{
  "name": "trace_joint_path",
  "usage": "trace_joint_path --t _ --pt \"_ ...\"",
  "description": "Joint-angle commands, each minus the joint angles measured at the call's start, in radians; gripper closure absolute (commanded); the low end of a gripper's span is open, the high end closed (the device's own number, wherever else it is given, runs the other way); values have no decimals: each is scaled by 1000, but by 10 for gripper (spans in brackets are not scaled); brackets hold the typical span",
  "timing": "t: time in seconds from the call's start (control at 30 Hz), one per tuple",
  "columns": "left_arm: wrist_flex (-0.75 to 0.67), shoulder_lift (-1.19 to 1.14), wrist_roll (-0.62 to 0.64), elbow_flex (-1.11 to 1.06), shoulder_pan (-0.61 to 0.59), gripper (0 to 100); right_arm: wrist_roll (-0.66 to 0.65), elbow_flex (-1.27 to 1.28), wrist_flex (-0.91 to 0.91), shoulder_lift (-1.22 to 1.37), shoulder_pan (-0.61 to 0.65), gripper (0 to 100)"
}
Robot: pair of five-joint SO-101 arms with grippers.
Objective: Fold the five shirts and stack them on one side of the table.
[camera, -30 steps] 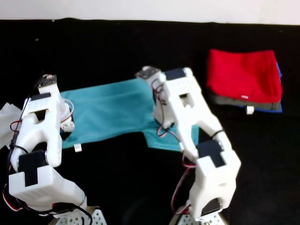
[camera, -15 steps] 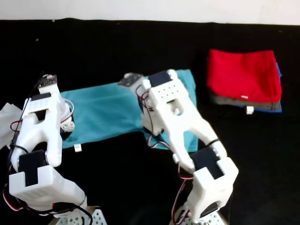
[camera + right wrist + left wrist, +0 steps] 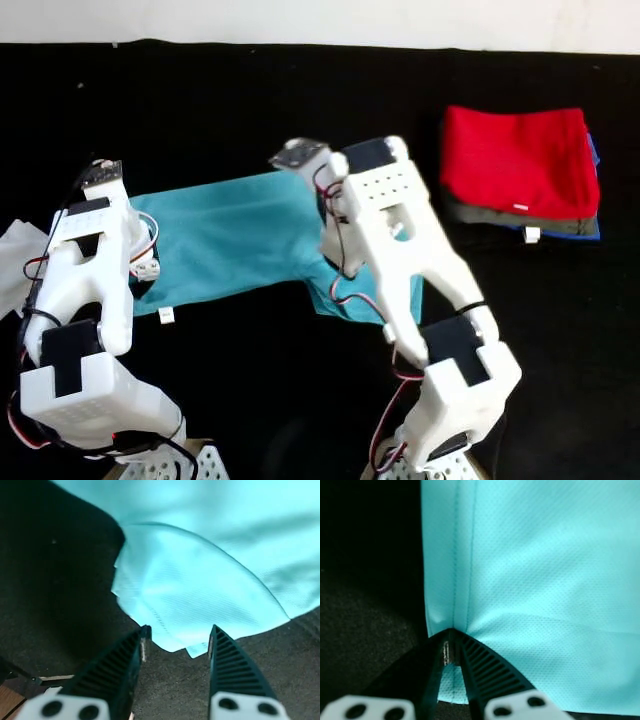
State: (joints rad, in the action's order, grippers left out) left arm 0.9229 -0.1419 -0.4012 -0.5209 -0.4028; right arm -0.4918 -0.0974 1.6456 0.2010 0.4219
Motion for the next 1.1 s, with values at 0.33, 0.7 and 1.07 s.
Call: trace_joint_path --t 0.33,0.7,1.07 --pt "-38 -10 3 -2 1 991 -14 -45 -364 306 -326 818" --pt "-38 -10 3 -2 1 991 -15 -429 124 298 -180 818" --pt "-38 -10 3 -2 1 991 -115 159 25 15 127 762"
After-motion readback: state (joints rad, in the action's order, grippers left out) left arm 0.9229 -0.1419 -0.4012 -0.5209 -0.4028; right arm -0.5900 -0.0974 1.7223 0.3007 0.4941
